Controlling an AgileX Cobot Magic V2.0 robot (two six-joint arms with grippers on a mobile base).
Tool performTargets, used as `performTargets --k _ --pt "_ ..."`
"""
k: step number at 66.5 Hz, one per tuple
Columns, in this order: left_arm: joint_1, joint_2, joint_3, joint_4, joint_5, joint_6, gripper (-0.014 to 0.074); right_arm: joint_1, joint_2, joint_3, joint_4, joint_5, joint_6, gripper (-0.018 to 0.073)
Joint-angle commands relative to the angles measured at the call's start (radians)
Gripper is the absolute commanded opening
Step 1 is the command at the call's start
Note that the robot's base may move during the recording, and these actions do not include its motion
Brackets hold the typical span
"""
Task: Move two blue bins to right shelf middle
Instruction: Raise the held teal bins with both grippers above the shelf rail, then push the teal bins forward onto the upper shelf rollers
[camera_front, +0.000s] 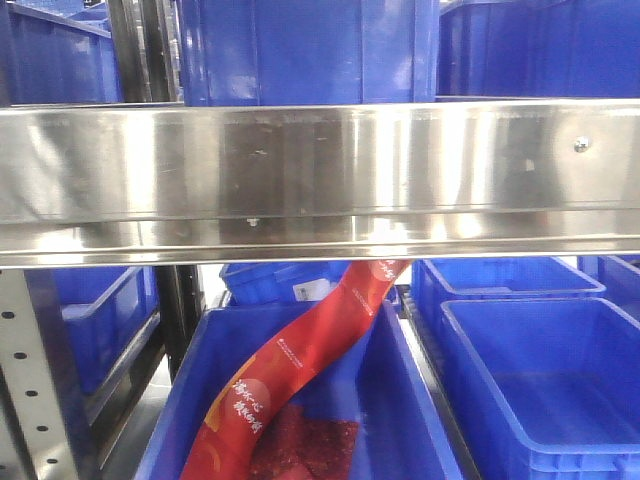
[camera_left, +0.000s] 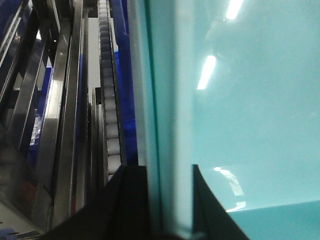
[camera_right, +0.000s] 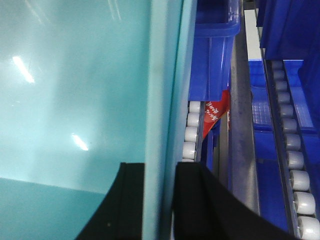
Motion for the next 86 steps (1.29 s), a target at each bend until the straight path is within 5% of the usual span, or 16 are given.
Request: performTargets --k 1,18,51,73,80,86 --pt "-0.008 -0.016 -0.018 -0.049 -0.121 -0.001 -0.0111 0.013 -0.017 -0.019 0.075 -0.117 -0.010 -0.0165" --pt "-0.008 -0.016 -0.018 -0.049 -0.159 -0.001 -0.0111 0.013 -0.017 -0.019 0.071 -0.118 -0.010 -0.0165" --pt "-0.008 0.179 -0.016 -0.049 0.113 -0.001 -0.0111 0.013 0.204 -0.017 0.011 0.039 0.057 -0.0165" --pt "-0.008 0.307 -0.016 -0.084 0.158 -0.001 -0.0111 0.013 0.283 -0.017 0.011 0.032 0.068 -0.0165" --pt "-0.008 0.314 -0.016 -0.086 0.156 -0.001 -0.0107 0.013 0.286 -0.017 0.011 0.021 0.068 -0.0101" --pt "-0.008 0.314 -0.016 -0.072 0.152 -0.001 -0.0036 0.013 0.286 -0.017 0.011 0.007 0.068 0.0072"
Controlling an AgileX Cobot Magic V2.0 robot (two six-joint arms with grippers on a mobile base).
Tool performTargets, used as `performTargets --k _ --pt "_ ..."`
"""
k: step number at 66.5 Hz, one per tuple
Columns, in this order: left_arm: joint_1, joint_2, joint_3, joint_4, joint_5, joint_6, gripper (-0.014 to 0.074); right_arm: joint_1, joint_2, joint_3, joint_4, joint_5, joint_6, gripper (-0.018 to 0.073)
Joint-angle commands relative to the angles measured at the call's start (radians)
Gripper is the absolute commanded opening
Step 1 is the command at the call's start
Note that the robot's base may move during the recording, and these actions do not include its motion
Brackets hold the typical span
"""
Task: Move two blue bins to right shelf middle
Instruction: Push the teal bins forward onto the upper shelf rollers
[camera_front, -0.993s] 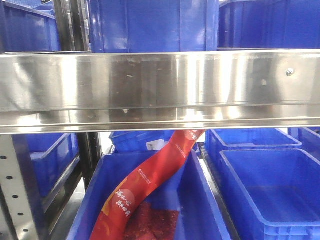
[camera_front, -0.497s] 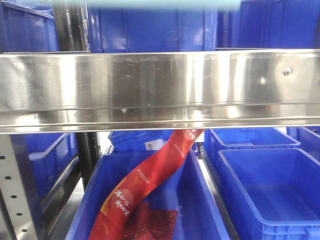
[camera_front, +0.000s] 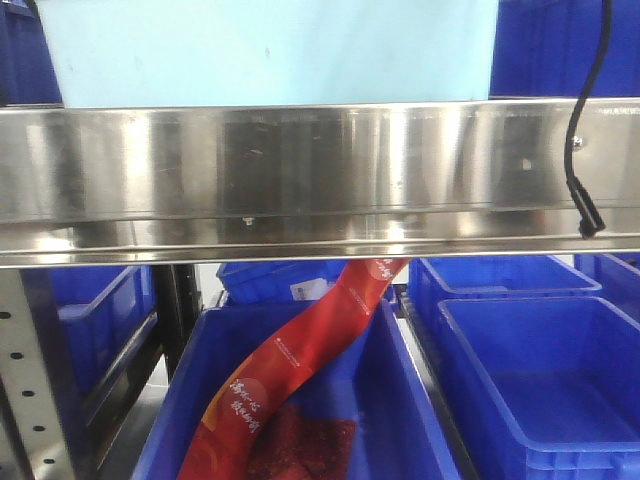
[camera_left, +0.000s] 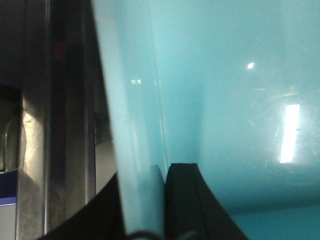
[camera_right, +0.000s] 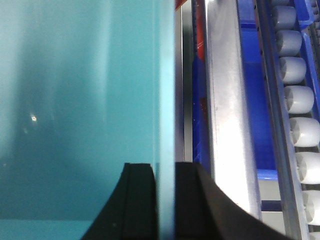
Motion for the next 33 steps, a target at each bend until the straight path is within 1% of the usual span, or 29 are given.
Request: performTargets --k 1,3,5,9,12,18,21,25,33 --pt "-0.015 -0.008 -0.014 -0.073 -0.085 0.003 -0.0015 0.019 -0.015 -0.014 0.084 -0.142 0.000 0.0104" --pt "-0.015 -0.008 -0.014 -0.066 -0.085 0.003 0.0032 0.019 -0.015 -0.014 0.084 -0.144 0.000 0.0165" --pt "-0.015 -0.008 -0.014 -0.062 -0.085 0.003 0.0099 0.019 -0.015 -0.014 0.084 -0.146 0.000 0.0219" --pt "-0.015 -0.008 -0.014 -0.058 -0.085 -0.004 0.0215 0.019 -0.015 -0.014 0.084 -0.146 0.000 0.0297" --pt "-0.015 -0.008 -0.014 -0.052 -0.085 -0.004 0.0297 0.019 -0.015 -0.014 0.084 -0.146 0.000 0.0328" --pt "-0.015 -0.010 -0.016 -0.048 -0.085 -0.004 0.0435 0.019 -0.017 -0.014 0.075 -0.146 0.000 0.0330" --pt "-0.015 -0.010 -0.016 -0.036 -0.085 -0.004 0.0483 0.019 -0.022 -0.014 0.065 -0.144 0.000 0.0330" --pt "-0.015 -0.017 -0.018 -0.024 -0.078 -0.004 0.0508 0.019 -0.031 -0.014 0.038 -0.142 0.000 0.0330" --pt "-0.015 -0.039 -0.019 -0.008 -0.075 -0.004 0.0507 0.019 -0.064 -0.014 -0.004 -0.139 0.000 0.0330"
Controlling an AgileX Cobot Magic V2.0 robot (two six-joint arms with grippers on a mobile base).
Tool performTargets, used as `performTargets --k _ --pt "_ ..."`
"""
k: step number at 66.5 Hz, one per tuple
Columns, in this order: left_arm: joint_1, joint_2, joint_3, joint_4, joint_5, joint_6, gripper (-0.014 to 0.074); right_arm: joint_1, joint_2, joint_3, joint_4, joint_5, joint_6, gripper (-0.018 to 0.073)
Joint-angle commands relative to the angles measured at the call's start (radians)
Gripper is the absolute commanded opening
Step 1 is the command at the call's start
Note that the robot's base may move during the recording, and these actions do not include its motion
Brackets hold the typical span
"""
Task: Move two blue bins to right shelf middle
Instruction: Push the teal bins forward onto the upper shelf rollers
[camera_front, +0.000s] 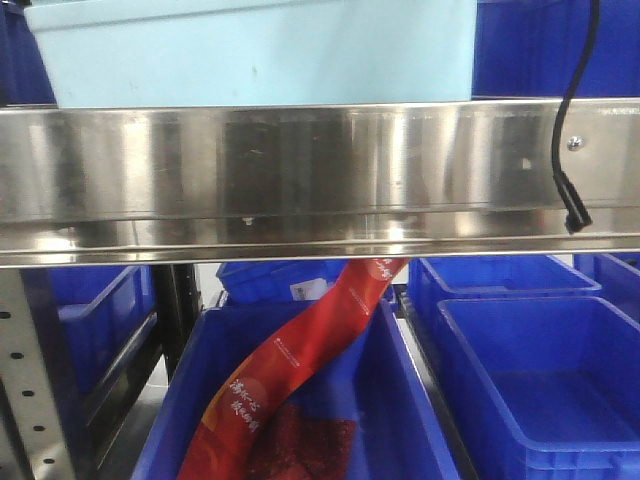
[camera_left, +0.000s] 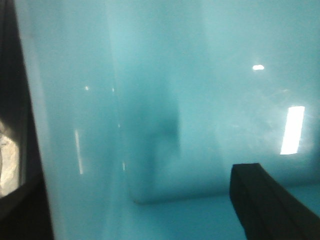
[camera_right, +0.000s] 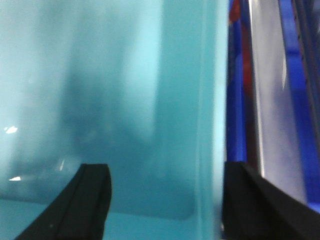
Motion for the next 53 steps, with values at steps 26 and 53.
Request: performTargets --k 26,53 --pt "-0.007 -0.111 -0.149 0.009 0.008 -0.003 0.0506 0.002 -0.149 -0.011 -0.051 -0.030 -0.004 0.0330" --pt "-0.009 -0.222 -0.170 -0.018 0.035 -0.003 -0.0109 0.002 -0.280 -0.013 -0.032 -0.020 -0.004 -0.0157"
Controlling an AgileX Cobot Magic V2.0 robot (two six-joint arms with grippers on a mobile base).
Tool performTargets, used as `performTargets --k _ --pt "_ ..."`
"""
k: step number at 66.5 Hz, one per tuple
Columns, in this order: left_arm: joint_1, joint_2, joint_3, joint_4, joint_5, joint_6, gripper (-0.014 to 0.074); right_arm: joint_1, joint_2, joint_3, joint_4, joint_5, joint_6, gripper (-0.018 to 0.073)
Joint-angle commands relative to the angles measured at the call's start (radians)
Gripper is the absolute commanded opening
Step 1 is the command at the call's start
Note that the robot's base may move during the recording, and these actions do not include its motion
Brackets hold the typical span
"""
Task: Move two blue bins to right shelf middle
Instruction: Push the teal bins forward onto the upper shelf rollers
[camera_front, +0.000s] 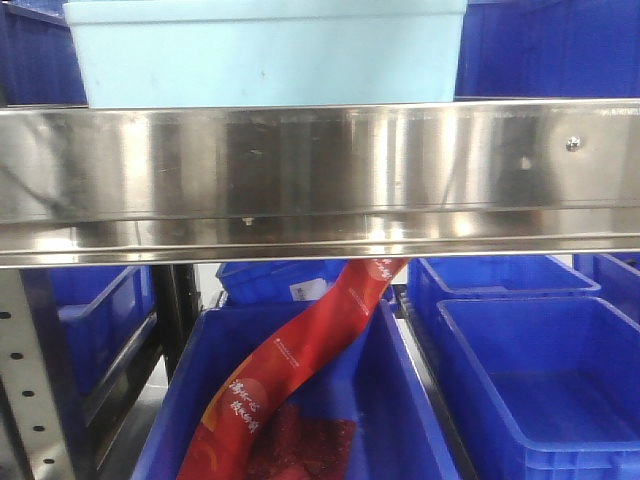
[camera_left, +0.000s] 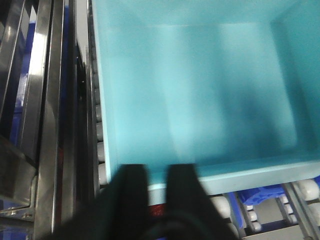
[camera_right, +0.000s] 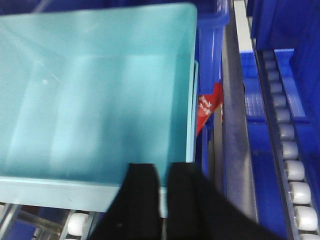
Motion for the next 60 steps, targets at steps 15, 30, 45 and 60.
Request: performTargets --k 15,30,45,60 --pt "-0.009 -0.074 0.101 -0.027 -0.084 -0.004 -0.0111 0.002 -0.049 0.097 -0.011 -0.101 -0.023 -0.0163" --pt "-0.009 -0.254 0.491 -0.059 -0.443 -0.004 -0.0111 0.002 -0.165 0.337 -0.078 -0.348 -0.023 -0.0163" --pt "-0.009 -0.426 0.847 -0.057 -0.780 -0.004 -0.0111 0.002 -0.275 0.612 -0.116 -0.632 -0.023 -0.0163" --pt "-0.009 -0.584 1.088 -0.057 -1.009 -0.004 -0.0111 0.002 -0.402 0.862 -0.150 -0.795 -0.023 -0.0163"
